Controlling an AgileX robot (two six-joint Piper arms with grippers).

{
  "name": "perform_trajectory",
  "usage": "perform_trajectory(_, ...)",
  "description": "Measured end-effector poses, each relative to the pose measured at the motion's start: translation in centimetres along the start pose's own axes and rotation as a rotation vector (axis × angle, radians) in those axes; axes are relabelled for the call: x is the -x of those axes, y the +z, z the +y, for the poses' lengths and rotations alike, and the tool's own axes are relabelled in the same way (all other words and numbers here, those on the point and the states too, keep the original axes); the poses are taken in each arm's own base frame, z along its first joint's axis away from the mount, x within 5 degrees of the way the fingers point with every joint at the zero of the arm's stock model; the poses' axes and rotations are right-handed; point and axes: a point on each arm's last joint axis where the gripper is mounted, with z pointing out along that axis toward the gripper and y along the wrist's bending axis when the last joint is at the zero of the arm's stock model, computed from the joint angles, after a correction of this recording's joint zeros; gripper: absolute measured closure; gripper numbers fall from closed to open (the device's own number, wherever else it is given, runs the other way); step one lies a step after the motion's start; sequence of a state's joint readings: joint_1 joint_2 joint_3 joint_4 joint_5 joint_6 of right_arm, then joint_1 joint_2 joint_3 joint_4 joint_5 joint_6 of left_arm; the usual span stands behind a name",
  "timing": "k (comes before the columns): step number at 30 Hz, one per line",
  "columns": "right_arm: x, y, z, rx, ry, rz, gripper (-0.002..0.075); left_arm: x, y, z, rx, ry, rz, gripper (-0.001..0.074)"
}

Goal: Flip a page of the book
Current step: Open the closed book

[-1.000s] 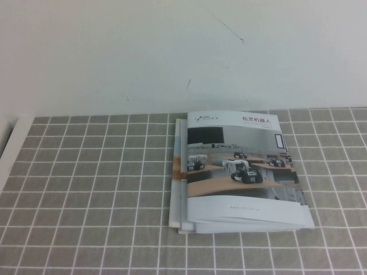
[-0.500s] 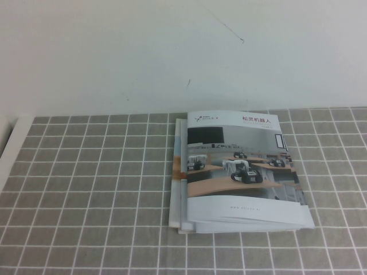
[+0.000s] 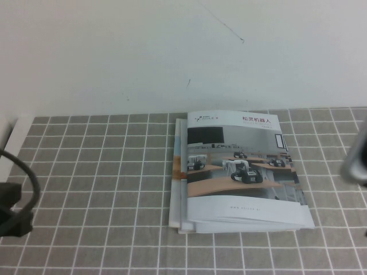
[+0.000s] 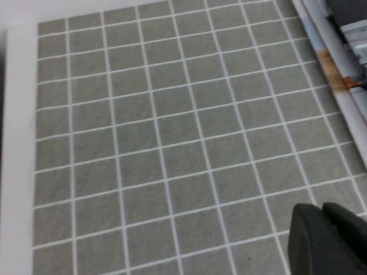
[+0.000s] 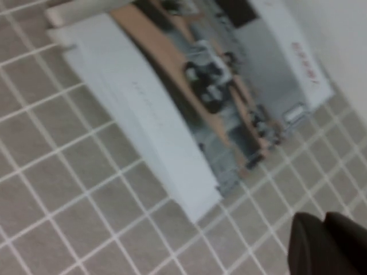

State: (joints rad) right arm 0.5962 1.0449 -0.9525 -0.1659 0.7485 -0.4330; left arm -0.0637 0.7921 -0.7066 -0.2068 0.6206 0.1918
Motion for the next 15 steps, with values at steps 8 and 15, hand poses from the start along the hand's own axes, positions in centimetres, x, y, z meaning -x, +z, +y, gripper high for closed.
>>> perform_trajectory(8, 3.6, 9.2, 4.4, 0.159, -0.14, 0.008, 0.0609, 1.0, 3.4, -1.4, -0.212, 0.037, -0.001, 0.0738)
perform_trajectory(15, 3.5, 14.8, 5.9, 0.19, -0.154, 0.051, 0.0434, 1.0, 6.3, -2.8, -0.413, 0.081, 0.023, 0.0738)
